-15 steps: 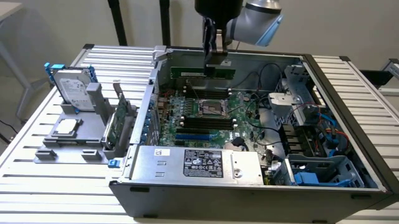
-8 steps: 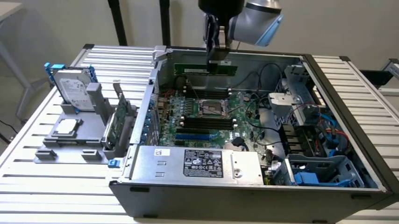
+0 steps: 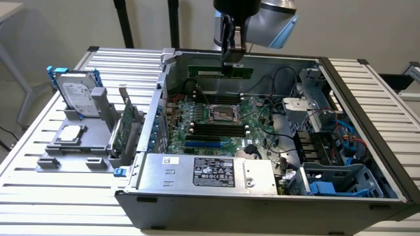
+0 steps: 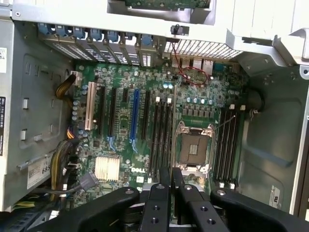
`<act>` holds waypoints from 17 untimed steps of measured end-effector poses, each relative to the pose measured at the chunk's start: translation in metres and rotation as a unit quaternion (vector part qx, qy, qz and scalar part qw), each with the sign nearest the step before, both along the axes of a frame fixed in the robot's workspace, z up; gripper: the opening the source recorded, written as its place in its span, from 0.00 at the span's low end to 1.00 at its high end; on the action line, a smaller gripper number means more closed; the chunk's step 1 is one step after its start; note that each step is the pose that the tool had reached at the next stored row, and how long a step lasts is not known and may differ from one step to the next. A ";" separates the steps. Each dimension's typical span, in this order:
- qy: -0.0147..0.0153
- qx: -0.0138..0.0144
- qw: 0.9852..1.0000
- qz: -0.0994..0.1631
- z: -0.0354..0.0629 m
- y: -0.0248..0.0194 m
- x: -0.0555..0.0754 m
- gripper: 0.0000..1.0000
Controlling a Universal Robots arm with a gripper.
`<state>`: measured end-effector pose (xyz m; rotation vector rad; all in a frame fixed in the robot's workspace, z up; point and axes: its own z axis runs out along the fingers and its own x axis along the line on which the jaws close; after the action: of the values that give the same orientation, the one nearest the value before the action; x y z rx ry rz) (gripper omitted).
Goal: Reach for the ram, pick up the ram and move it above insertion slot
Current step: 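Pick up the ram and move it above insertion slot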
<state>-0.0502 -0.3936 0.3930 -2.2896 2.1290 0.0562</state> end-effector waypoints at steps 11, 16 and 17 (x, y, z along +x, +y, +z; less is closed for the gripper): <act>-0.006 0.000 1.000 -0.008 -0.0020 0.0109 0.004 0.14; -0.008 0.000 1.000 -0.015 -0.0027 0.0128 0.004 0.14; -0.008 0.000 1.000 -0.015 -0.0028 0.0129 0.004 0.14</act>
<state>-0.0459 -0.3807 0.3902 -2.2504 2.1549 0.0379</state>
